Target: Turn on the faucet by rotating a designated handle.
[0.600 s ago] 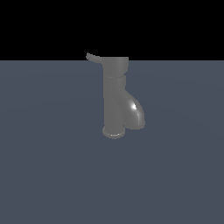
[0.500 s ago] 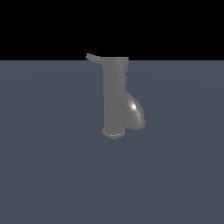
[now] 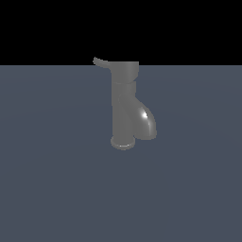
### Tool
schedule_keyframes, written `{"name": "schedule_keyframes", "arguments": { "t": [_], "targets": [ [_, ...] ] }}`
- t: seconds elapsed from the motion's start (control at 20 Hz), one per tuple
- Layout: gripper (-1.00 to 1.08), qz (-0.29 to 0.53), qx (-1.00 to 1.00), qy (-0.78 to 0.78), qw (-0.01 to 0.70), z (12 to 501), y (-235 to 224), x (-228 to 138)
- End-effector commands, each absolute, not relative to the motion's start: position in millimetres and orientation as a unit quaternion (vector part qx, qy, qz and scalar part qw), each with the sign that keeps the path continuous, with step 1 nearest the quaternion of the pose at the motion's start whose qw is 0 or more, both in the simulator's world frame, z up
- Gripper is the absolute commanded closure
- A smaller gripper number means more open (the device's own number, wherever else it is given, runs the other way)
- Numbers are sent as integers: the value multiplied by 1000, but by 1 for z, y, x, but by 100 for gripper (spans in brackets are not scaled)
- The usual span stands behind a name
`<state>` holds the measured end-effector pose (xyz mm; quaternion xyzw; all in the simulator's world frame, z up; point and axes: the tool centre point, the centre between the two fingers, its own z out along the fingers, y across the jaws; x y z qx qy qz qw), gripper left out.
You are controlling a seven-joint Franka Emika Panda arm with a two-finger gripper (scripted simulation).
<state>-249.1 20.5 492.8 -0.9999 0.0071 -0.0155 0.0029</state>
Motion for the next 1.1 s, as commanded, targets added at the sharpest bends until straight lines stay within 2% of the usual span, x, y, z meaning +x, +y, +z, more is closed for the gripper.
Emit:
{"name": "schedule_keyframes", "arguments": {
  "t": [0.0, 0.4, 1.05],
  "targets": [
    [108, -15, -1000, 21, 3, 488, 25, -245],
    [108, -13, -995, 94, 3, 467, 48, -222],
    [108, -10, -971, 239, 4, 423, 83, -165]
  ]
}}
